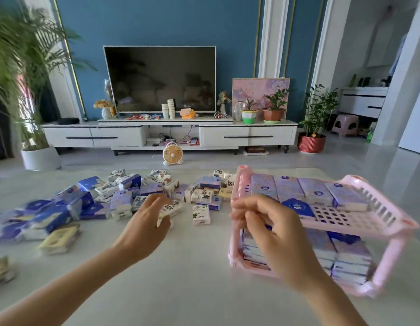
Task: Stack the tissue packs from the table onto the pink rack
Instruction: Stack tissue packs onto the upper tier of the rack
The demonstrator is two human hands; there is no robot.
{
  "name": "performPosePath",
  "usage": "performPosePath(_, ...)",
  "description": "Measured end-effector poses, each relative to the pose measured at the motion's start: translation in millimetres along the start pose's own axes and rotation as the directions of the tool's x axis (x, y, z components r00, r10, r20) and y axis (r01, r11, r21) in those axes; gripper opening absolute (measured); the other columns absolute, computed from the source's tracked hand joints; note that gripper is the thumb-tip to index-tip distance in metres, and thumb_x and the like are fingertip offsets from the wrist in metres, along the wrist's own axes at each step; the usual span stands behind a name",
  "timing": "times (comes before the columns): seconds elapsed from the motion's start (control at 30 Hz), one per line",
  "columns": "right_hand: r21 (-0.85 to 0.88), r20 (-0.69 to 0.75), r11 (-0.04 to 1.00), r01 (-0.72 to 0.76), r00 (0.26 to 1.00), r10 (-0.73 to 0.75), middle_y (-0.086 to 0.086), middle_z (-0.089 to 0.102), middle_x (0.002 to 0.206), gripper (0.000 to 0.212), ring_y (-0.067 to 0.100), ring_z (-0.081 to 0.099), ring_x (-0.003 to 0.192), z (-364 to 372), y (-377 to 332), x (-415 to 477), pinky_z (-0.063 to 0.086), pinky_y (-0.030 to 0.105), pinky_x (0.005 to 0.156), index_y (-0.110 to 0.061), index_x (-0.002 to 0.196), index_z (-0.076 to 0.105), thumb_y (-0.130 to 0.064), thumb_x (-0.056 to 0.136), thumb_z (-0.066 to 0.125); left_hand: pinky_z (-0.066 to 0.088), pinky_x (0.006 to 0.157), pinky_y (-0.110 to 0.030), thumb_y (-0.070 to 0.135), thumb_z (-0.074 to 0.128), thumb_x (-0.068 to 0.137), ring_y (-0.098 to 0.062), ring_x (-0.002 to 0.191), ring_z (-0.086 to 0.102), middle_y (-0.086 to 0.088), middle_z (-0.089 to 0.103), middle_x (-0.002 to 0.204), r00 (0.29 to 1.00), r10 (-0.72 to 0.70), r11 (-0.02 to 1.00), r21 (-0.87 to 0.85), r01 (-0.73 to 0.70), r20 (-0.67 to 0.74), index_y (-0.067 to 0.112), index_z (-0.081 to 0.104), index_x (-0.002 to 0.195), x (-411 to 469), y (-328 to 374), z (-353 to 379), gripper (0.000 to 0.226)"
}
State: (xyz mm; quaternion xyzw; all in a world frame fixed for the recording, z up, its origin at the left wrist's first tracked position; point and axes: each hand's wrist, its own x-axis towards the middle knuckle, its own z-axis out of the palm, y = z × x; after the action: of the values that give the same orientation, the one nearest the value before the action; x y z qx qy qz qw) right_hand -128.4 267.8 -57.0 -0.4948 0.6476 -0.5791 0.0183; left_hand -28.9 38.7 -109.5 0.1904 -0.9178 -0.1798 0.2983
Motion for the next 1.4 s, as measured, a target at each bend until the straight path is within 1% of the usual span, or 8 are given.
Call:
performPosePath(0.3,-0.159,0.357,0.97,-0.183,0.905,0.229,-0.011,0.065,0.091,0.036,0.0,0.057,0.092,110.8,55.9,-17.6,0.043,0.007,0.073,-0.037,0.09,0.057,-0.004,0.091,0.043,0.027,0.107,-0.032,0.012,0.052,0.089,-0.02,0.13,0.036,-0.002,0.034,0.145,0.982,-0.186,0.967,0.182,0.177,0.033,0.017,0.047,0.127,-47.0,-84.5,18.6,0.039)
performPosePath(0.47,-0.226,0.378,0.946,-0.231,0.874,0.304,-0.031,0.059,0.097,0.072,-0.01,0.057,0.095,145.2,84.7,-16.5,0.04,0.003,0.076,-0.07,0.082,0.05,0.001,0.084,0.045,0.035,0.095,-0.029,-0.006,0.054,0.082,-0.025,0.12,0.046,-0.007,0.045,0.134,0.905,-0.365,0.93,-0.043,0.364,-0.219,0.01,0.058,0.112,-64.0,-120.0,14.6,0.035)
performPosePath(0.67,-0.244,0.396,0.952,-0.187,0.877,0.273,-0.019,0.061,0.101,0.037,-0.008,0.053,0.094,178.4,90.5,27.2,0.04,0.004,0.076,-0.039,0.096,0.055,-0.003,0.09,0.053,0.046,0.087,-0.04,-0.006,0.07,0.068,-0.03,0.104,0.06,-0.012,0.059,0.121,0.976,-0.088,0.972,0.197,0.128,-0.2,0.011,0.062,0.106,-51.4,-157.8,-0.3,0.042)
performPosePath(0.8,-0.215,0.313,0.968,-0.131,0.929,0.196,-0.009,0.057,0.109,0.028,0.0,0.054,0.097,220.9,92.5,85.1,0.04,0.004,0.076,-0.032,0.106,0.053,-0.01,0.09,0.056,0.042,0.089,-0.037,0.0,0.061,0.074,-0.028,0.105,0.059,-0.009,0.06,0.12,0.955,-0.141,0.98,0.103,0.173,-0.261,0.011,0.062,0.106,-52.5,-178.5,-9.2,0.033)
performPosePath(1.03,-0.469,0.315,0.881,-0.058,0.921,0.229,0.01,0.041,0.138,0.054,0.022,0.038,0.127,286.4,117.9,204.1,0.033,0.028,0.099,-0.01,0.136,0.036,0.007,0.085,0.044,0.051,0.078,-0.03,0.003,0.052,0.069,-0.022,0.095,0.062,-0.007,0.061,0.112,0.951,-0.116,0.99,0.047,0.135,-0.287,0.011,0.061,0.101,-50.0,-186.3,-0.5,0.034)
performPosePath(1.13,-0.76,0.403,0.649,0.049,0.818,0.41,0.014,0.033,0.146,0.066,0.03,0.032,0.133,291.7,143.2,236.1,0.032,0.037,0.105,-0.013,0.144,0.026,0.005,0.084,0.044,0.054,0.07,-0.03,0.003,0.052,0.066,-0.024,0.09,0.064,-0.007,0.062,0.11,0.954,-0.12,0.989,0.051,0.139,-0.276,0.01,0.061,0.099,-49.1,-185.1,1.8,0.035)
performPosePath(1.27,-0.818,0.39,0.575,-0.012,0.724,0.569,0.012,0.039,0.14,0.062,0.033,0.032,0.13,282.8,151.6,259.1,0.03,0.043,0.108,-0.025,0.139,0.034,-0.013,0.081,0.052,0.055,0.069,-0.03,0.006,0.044,0.069,-0.025,0.092,0.064,-0.008,0.061,0.111,0.954,-0.132,0.987,0.058,0.153,-0.269,0.011,0.06,0.098,-47.6,-187.0,4.9,0.034)
performPosePath(1.4,-0.745,0.273,0.658,-0.111,0.849,0.453,0.007,0.052,0.122,0.057,0.025,0.053,0.104,269.6,140.9,256.9,0.046,0.039,0.09,-0.021,0.124,0.049,-0.03,0.071,0.069,0.054,0.067,-0.028,0.006,0.045,0.068,-0.025,0.09,0.064,-0.008,0.061,0.109,0.954,-0.141,0.984,0.065,0.164,-0.266,0.011,0.061,0.096,-47.4,-185.9,4.9,0.032)
